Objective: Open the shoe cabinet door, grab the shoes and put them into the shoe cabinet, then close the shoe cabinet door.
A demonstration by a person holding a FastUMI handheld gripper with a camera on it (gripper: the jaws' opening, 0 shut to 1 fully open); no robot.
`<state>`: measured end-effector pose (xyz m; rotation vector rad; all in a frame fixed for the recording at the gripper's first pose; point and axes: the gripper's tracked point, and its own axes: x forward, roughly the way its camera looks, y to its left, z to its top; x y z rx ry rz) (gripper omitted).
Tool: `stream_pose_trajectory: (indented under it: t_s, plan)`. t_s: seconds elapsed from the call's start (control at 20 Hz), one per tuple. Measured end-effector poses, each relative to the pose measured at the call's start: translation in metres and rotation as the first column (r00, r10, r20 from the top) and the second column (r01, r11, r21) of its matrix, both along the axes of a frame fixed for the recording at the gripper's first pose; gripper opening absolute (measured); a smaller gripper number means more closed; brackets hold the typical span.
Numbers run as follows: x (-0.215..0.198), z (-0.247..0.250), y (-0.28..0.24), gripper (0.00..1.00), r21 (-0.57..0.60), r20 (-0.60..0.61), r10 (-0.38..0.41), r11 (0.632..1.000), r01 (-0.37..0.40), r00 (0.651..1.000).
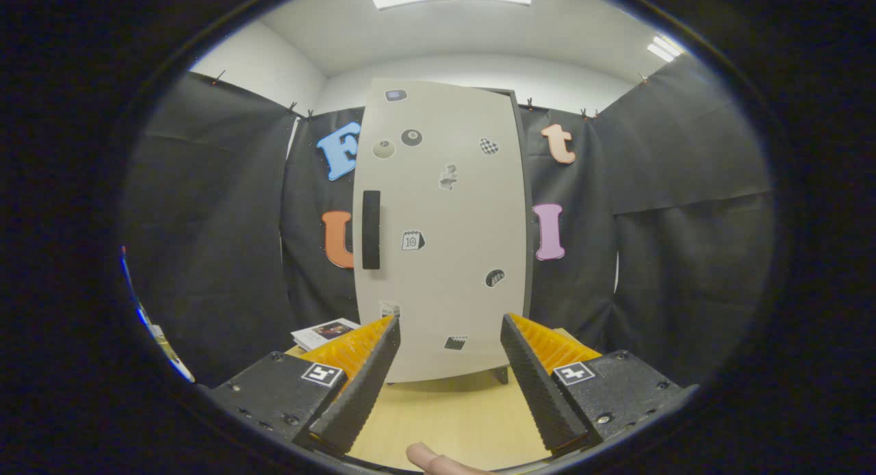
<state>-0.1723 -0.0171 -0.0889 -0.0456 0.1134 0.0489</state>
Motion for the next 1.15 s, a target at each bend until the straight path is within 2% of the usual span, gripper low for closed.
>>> stream_pose_trajectory:
  t_s: [0.25,0.4,0.7,1.15]
  plan:
    - [-0.022,0.001,0.010,0.97,-0.051,0.042,0.023,0.998,-0.021,0.999]
    - [-0.030,0.000,0.007,0.97,-0.033,0.042,0.015,0.999,-0.014,0.999]
    - [-0.035,0.005,-0.003,0.97,-0.020,0.051,-0.016,1.000,0.017,0.999]
    - [-0.042,0.011,0.000,0.97,-0.035,0.073,0.004,0.999,-0.001,0.997]
